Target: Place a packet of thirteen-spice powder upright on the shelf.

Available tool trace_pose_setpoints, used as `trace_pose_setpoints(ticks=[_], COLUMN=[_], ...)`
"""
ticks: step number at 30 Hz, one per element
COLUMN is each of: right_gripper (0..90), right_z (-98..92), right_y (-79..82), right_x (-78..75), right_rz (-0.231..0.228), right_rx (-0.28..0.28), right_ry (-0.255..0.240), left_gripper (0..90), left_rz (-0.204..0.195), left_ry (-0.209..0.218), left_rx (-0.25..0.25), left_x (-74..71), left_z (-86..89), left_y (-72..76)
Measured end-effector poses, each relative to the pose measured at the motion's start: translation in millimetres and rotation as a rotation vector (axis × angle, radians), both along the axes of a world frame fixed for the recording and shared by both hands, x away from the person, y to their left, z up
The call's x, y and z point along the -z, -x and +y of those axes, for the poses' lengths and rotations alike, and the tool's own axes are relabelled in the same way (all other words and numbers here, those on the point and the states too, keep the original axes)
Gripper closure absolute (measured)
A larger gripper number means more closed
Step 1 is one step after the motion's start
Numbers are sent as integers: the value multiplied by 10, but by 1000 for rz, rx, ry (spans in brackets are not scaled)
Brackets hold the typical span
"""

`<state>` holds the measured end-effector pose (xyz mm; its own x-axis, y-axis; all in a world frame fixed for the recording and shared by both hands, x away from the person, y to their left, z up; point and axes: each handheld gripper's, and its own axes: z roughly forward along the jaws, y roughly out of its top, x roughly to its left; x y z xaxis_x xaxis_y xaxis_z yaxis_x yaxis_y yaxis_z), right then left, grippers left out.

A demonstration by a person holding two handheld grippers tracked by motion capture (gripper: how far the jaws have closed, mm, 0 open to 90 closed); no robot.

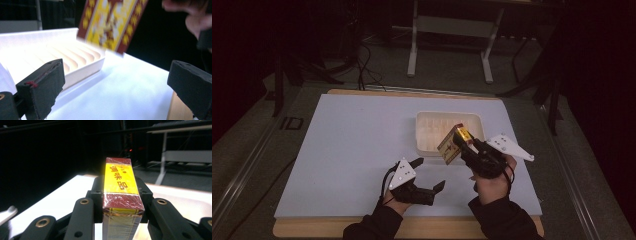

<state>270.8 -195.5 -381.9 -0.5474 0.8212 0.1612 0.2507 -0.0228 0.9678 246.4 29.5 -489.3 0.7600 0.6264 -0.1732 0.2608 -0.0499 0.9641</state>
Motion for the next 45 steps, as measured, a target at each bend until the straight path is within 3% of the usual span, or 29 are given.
trace_pose_setpoints(ticks=[9, 19, 28, 32, 35, 44, 45], right_gripper=[678, 678, 679, 678, 679, 678, 678], right_z=[-62, -50, 25, 36, 49, 46, 36], right_y=[-284, -568, -734, -798, -852, -994, -1019], right_x=[-135, -121, 25, 118, 193, 364, 388], right_rz=[-55, -90, -95, -89, -86, -51, -37], right_rx=[97, 204, 266, 288, 303, 339, 338], right_ry=[48, 101, 156, 166, 184, 195, 179], left_gripper=[15, 4, 3, 3, 3, 3, 4], left_rz=[12, 19, 33, 37, 43, 61, 62], left_ry=[-32, -63, -76, -108, -117, -109, -110], left_rx=[-28, -59, -80, -47, -51, -58, -56], left_x=[41, 78, 100, 103, 116, 127, 129], left_z=[-3, -15, -14, -45, -67, -41, -41], left_y=[-7, 6, 8, 16, 22, 11, 11])
